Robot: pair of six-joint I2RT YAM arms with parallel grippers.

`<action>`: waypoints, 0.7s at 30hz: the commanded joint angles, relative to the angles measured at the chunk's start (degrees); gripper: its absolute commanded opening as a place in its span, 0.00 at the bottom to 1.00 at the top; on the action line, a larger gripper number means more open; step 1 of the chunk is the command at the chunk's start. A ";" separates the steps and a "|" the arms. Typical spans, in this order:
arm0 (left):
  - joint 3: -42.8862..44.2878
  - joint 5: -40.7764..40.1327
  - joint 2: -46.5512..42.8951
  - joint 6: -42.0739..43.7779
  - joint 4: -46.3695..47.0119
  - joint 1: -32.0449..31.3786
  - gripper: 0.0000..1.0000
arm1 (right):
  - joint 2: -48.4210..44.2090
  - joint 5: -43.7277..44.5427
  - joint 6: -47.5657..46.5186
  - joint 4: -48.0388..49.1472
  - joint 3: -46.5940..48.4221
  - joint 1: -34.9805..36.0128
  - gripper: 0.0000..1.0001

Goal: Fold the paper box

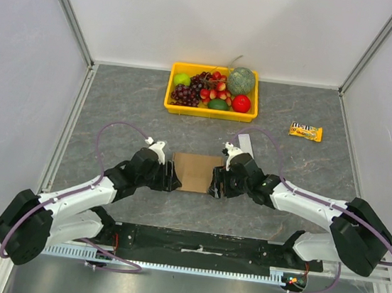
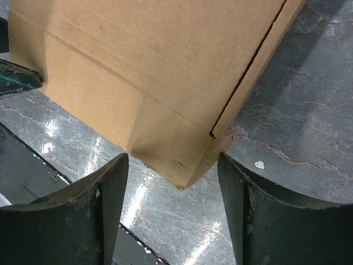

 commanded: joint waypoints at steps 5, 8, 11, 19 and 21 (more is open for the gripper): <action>2.42 0.51 0.26 -0.70 3.19 -0.89 0.63 | -0.40 -0.84 1.74 2.24 0.11 0.35 0.71; 2.33 0.42 0.26 -0.88 3.10 -0.98 0.63 | -0.31 -1.01 1.92 2.41 0.11 0.35 0.70; 2.24 0.42 0.17 -0.79 3.10 -1.07 0.62 | -0.31 -1.19 1.83 2.41 0.20 0.35 0.67; 2.33 0.33 0.61 -0.79 3.10 -1.15 0.61 | -0.05 -0.93 1.92 2.50 0.11 0.35 0.65; 2.33 0.33 0.87 -0.79 3.10 -1.24 0.61 | 0.04 -0.75 2.01 2.42 0.02 0.35 0.65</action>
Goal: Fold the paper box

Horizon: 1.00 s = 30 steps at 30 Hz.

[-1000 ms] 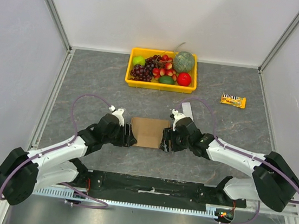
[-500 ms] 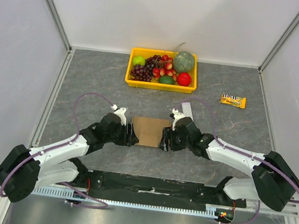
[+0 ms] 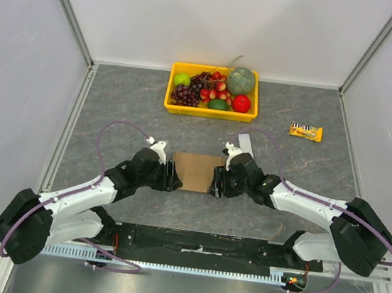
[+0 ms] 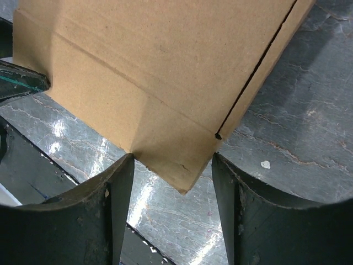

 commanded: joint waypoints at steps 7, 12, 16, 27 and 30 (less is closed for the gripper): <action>1.80 0.07 1.01 -0.17 2.23 -0.39 0.61 | 0.56 0.69 0.41 2.15 -0.16 0.35 0.65; 1.89 -0.20 1.80 0.09 2.49 -0.39 0.61 | 0.92 1.40 0.41 2.86 -0.68 0.35 0.64; 1.63 -0.02 2.67 0.18 3.46 -0.39 0.59 | 0.83 1.75 0.41 3.47 -1.21 0.35 0.63; 1.36 0.51 4.43 1.06 4.34 -0.39 0.45 | 1.18 3.07 0.76 4.96 -2.70 0.35 0.56; 1.36 0.50 4.70 1.06 4.34 -0.39 0.45 | 1.27 3.24 0.67 5.40 -2.88 0.35 0.56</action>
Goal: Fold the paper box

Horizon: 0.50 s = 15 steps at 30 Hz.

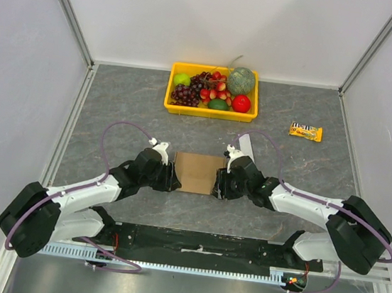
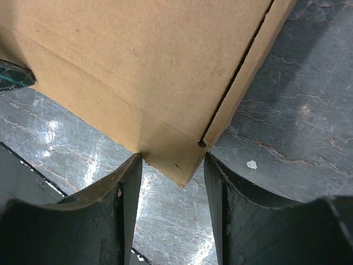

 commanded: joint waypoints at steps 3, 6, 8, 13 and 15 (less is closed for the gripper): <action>1.45 0.24 0.74 1.01 2.33 -0.22 0.45 | -0.09 1.28 0.06 2.46 -0.37 0.35 0.56; 1.45 -0.19 0.57 1.19 2.33 -0.39 0.45 | -1.66 2.59 -1.43 -0.35 0.51 0.35 0.61; 1.45 -0.37 0.48 1.28 2.33 -0.22 0.44 | -3.33 4.26 -2.92 -2.98 2.17 0.35 0.65; 1.54 -0.72 0.30 1.28 1.98 -0.22 0.44 | -6.76 9.35 -7.67 -9.14 6.31 0.26 0.72; 1.71 -0.81 0.30 1.37 1.71 -0.22 0.44 | -7.99 10.76 -9.25 -9.50 7.45 0.26 0.71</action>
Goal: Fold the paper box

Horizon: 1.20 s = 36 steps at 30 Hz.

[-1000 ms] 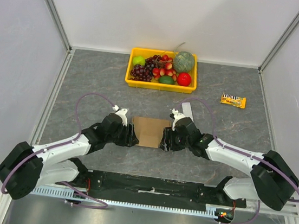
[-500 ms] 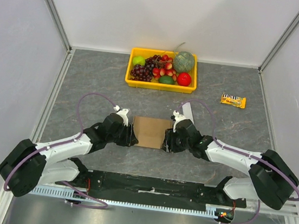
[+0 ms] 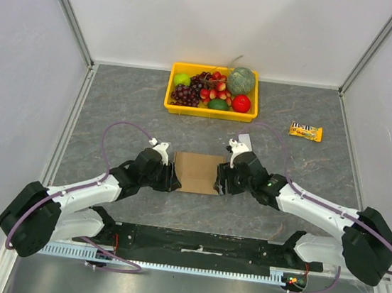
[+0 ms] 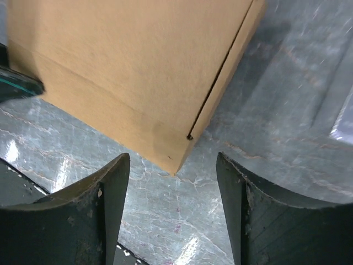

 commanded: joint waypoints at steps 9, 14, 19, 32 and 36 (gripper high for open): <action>2.59 -1.78 0.02 2.13 0.44 -0.17 0.43 | -0.37 0.39 -14.92 13.76 5.93 0.24 0.42; 2.94 -1.78 0.11 2.31 0.18 -0.17 0.42 | 5.18 -2.69 -18.35 20.79 8.74 0.15 0.29; 2.95 -2.13 -0.16 2.40 0.00 -0.26 0.42 | 9.83 -2.69 -19.24 24.59 11.29 -0.20 0.28; 2.59 -2.48 0.46 3.10 -0.09 -0.17 0.41 | 19.68 -4.10 -19.24 25.73 14.37 -2.49 0.27; 2.68 -2.92 1.25 3.45 0.00 -0.09 0.42 | 21.18 -4.36 -19.15 25.64 14.46 -3.02 0.27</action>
